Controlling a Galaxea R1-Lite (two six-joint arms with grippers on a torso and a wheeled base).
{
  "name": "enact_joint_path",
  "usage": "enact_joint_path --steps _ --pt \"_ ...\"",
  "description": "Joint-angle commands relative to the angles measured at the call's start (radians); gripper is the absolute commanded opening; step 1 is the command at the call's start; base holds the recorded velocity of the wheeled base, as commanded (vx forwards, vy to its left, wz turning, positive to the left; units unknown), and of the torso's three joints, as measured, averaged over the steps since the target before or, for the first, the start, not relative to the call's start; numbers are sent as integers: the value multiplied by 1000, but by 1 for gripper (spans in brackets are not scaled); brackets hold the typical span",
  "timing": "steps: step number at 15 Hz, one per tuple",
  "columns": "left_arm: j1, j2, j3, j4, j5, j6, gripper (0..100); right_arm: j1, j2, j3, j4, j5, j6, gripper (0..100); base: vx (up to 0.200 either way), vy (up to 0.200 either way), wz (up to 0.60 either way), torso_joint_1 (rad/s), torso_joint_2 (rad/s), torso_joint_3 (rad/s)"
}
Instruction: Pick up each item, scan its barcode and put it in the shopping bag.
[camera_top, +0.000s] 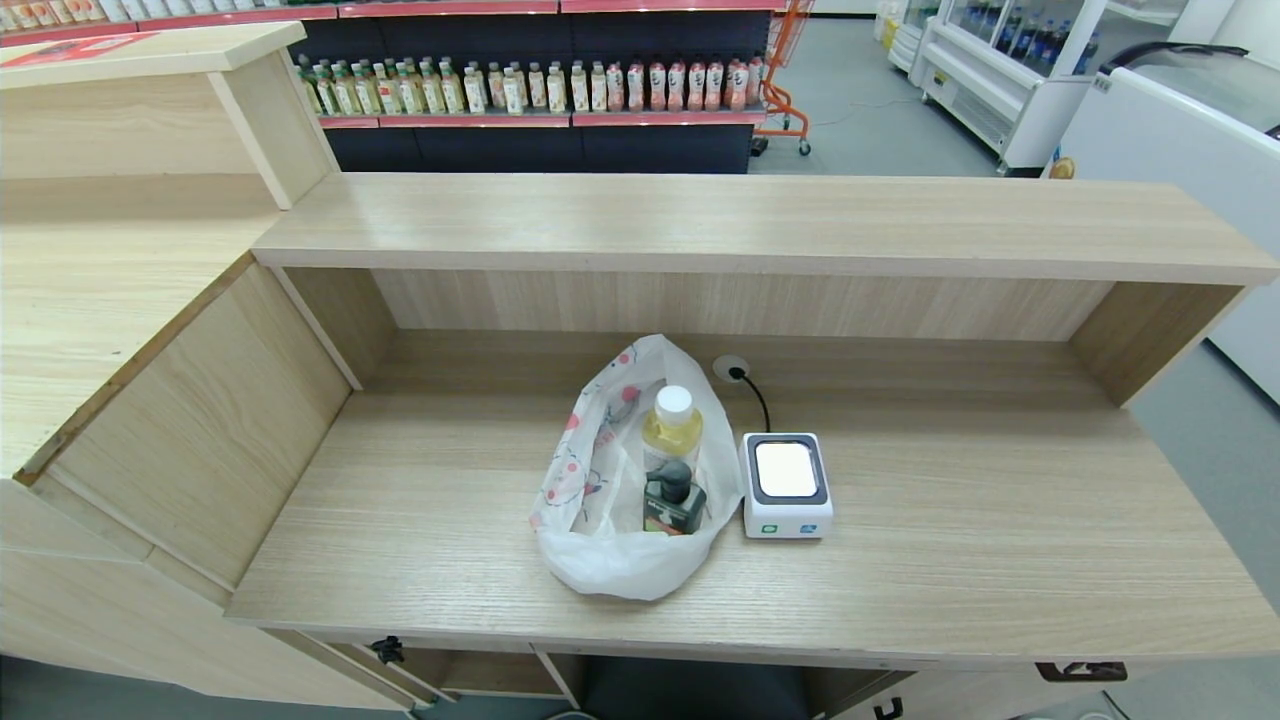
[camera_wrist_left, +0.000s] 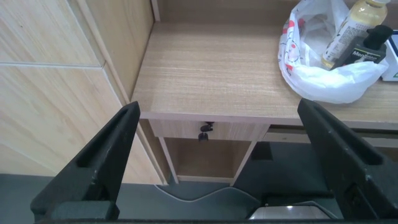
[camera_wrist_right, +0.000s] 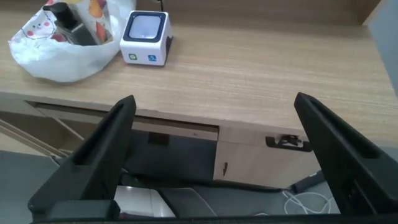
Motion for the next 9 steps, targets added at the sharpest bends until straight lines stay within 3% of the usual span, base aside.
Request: enact_joint_path --steps 1,9 --pt "0 0 0 0 0 0 100 1 -2 0 7 1 3 100 0 0 0 0 0 0" --pt "0 2 0 0 0 2 100 1 -2 0 7 1 1 100 0 0 0 0 0 0"
